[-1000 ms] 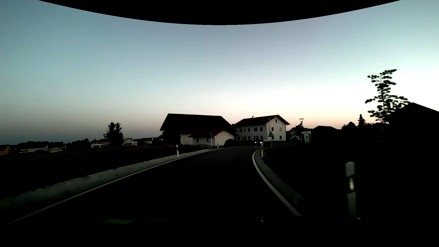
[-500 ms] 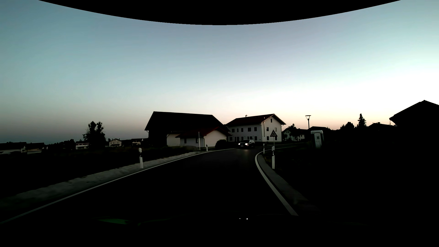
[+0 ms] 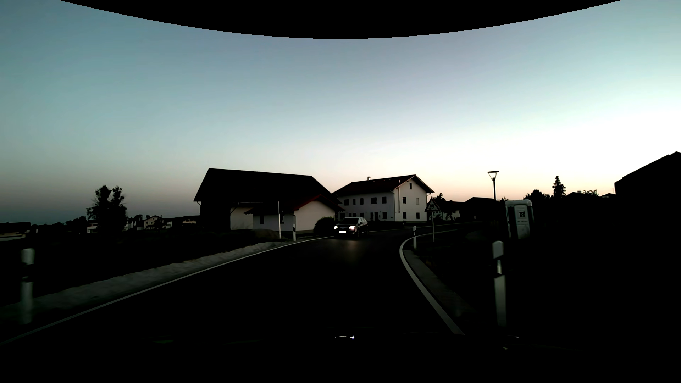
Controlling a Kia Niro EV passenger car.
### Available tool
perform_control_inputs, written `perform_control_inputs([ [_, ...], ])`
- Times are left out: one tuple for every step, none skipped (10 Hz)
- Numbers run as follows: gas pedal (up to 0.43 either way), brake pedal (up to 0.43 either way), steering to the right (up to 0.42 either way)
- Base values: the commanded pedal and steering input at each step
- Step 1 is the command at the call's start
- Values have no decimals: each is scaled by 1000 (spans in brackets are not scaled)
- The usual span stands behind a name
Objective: Follow the waypoints while adhering to traffic rules and regulations
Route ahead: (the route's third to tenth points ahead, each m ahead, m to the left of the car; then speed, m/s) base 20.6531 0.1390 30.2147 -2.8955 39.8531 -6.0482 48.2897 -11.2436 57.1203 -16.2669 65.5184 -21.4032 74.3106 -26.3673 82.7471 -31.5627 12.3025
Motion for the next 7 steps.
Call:
perform_control_inputs([
  [67, 0, 41],
  [67, 0, 42],
  [79, 0, 44],
  [79, 0, 45],
  [79, 0, 47],
  [79, 0, 49],
  [87, 0, 55],
])
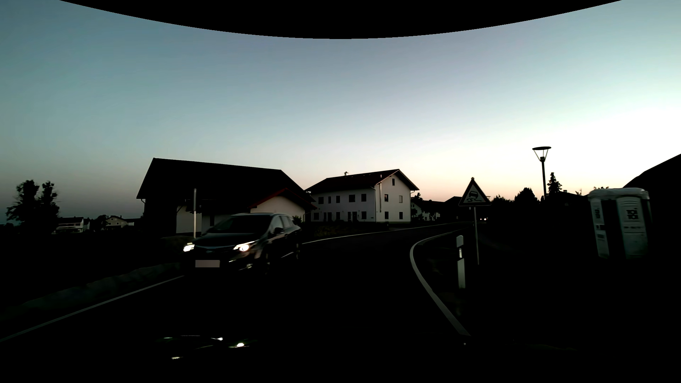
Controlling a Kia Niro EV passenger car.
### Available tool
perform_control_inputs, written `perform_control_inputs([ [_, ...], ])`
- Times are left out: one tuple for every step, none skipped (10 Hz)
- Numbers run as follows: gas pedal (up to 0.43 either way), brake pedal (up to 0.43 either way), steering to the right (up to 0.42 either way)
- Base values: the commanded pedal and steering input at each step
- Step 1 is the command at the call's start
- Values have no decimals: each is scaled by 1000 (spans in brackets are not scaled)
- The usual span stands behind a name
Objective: Follow the waypoints while adhering to traffic rules and regulations
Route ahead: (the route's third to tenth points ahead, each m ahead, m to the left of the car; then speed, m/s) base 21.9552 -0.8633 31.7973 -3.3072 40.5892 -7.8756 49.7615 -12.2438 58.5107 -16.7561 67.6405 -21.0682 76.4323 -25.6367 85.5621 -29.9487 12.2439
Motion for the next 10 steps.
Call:
perform_control_inputs([
  [87, 0, 59],
  [87, 0, 61],
  [87, 0, 64],
  [87, 0, 67],
  [98, 0, 71],
  [98, 0, 75],
  [98, 0, 75],
  [110, 0, 77],
  [110, 0, 78],
  [110, 0, 77],
])
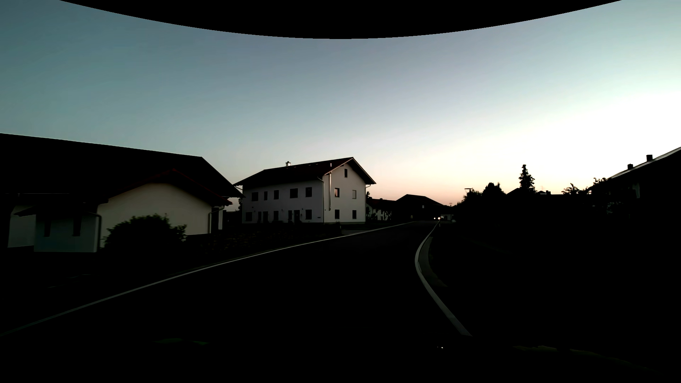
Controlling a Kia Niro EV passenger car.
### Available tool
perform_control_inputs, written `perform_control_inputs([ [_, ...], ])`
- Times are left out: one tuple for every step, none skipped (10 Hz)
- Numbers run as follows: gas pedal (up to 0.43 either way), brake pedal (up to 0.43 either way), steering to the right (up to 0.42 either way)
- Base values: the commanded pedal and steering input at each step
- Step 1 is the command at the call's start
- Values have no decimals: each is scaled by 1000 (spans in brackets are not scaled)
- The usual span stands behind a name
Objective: Follow the waypoints while adhering to traffic rules and regulations
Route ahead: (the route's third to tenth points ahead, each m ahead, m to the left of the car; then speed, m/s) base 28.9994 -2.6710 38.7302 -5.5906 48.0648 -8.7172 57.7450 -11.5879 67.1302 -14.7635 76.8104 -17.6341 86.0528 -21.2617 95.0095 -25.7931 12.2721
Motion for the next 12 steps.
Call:
perform_control_inputs([
  [110, 0, 77],
  [110, 0, 77],
  [110, 0, 76],
  [110, 0, 77],
  [110, 0, 77],
  [110, 0, 75],
  [110, 0, 71],
  [110, 0, 68],
  [110, 0, 64],
  [110, 0, 60],
  [110, 0, 57],
  [110, 0, 54],
])
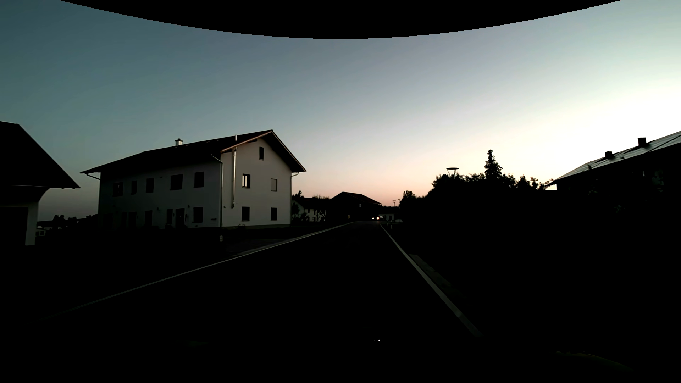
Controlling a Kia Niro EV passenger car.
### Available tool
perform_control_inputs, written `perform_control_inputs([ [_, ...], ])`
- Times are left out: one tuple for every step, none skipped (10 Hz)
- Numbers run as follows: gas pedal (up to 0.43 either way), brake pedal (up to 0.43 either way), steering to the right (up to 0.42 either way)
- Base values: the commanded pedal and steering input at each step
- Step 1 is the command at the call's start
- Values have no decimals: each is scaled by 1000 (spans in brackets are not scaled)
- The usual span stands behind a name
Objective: Follow the waypoints while adhering to traffic rules and regulations
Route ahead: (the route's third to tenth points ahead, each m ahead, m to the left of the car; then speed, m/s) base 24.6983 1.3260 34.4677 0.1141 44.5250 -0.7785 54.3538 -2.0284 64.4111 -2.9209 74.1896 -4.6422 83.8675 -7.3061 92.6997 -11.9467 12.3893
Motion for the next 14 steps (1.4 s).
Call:
perform_control_inputs([
  [110, 0, 50],
  [110, 0, 45],
  [110, 0, 41],
  [110, 0, 33],
  [110, 0, 28],
  [110, 0, 23],
  [110, 0, 19],
  [110, 0, 14],
  [110, 0, 10],
  [110, 0, 7],
  [98, 0, 7],
  [98, 0, 6],
  [87, 0, 5],
  [67, 0, 4],
])
